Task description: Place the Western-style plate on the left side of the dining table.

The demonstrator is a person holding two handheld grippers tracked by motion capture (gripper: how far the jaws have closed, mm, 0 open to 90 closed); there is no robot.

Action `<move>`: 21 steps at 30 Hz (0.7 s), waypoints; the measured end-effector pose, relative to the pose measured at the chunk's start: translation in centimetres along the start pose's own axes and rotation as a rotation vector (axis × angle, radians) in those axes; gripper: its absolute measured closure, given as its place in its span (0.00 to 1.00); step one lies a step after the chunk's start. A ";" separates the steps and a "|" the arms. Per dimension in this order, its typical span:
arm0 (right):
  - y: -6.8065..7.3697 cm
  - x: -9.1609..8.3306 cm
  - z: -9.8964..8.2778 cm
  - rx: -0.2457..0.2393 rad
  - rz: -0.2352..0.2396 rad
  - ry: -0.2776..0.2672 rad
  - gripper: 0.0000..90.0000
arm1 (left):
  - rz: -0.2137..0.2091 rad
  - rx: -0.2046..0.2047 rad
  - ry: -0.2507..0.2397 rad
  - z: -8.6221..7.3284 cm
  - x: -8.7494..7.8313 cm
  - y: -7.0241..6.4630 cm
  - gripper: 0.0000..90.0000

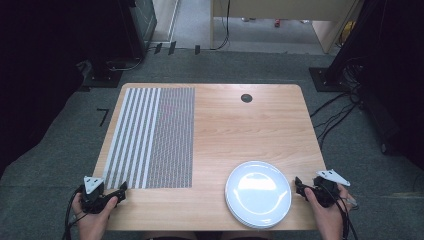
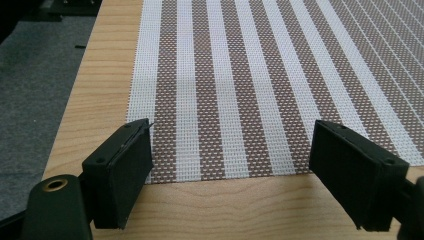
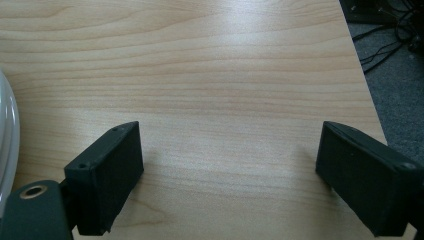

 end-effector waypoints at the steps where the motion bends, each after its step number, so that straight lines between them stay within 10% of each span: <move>1: 0.0 0.0 0.0 0.000 0.000 0.000 0.12 | 0.003 -0.011 0.001 0.0 0.0 0.1 0.18; 21: 0.1 0.0 0.0 0.004 -0.005 -0.001 0.13 | -0.032 -0.042 -0.050 3.3 -0.5 -2.7 0.16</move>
Point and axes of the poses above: each handheld gripper's, and its own axes: x roughly forward along the jaws, z roughly out of its top, y roughly to its left, the point moved 2 cm from there along x, roughly forward along the jaws, and after that the axes turned 6 degrees about x, right-handed, at the moved point
